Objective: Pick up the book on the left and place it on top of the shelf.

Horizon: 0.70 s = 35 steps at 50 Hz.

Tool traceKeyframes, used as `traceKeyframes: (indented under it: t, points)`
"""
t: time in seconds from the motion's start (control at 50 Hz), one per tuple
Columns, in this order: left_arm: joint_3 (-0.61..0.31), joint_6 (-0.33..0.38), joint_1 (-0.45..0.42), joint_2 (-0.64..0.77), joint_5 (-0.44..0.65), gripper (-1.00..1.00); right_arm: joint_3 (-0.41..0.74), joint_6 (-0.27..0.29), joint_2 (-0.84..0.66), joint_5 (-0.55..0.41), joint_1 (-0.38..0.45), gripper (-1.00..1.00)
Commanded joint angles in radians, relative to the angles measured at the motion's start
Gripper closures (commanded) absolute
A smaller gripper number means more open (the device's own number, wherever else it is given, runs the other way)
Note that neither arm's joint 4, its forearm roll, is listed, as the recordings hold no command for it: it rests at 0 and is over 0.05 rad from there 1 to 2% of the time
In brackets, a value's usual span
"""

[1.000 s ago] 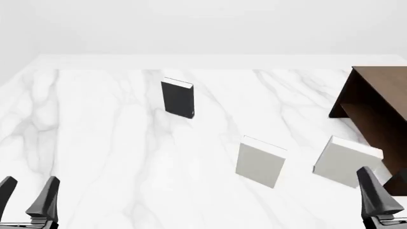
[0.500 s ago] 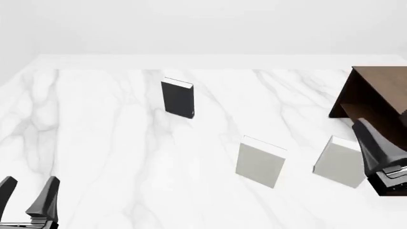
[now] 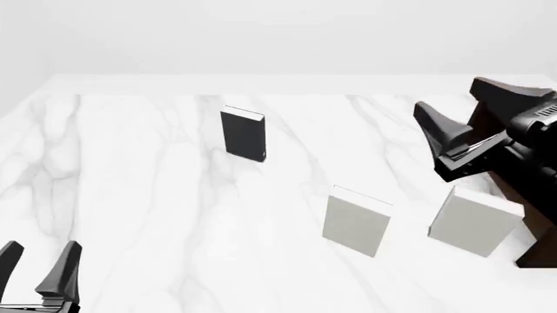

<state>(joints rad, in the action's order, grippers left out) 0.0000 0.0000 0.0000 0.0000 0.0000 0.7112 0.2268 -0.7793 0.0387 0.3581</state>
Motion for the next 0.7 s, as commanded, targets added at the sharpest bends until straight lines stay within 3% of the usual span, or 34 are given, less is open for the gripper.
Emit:
traceKeyframes:
  t: [0.02, 0.4, 0.7]
  points:
    - [0.0, 0.0, 0.0, 0.0, 0.0, -1.0, 0.08, 0.019, -0.178, 0.054, 0.042, -1.0]
    - [0.0, 0.0, 0.0, 0.0, 0.0, -1.0, 0.248, 0.081, -0.439, 0.067, 0.08, -1.0]
    - [0.0, 0.0, 0.0, 0.0, 0.0, -1.0, 0.352, 0.073, -0.592, 0.082, 0.085, -1.0]
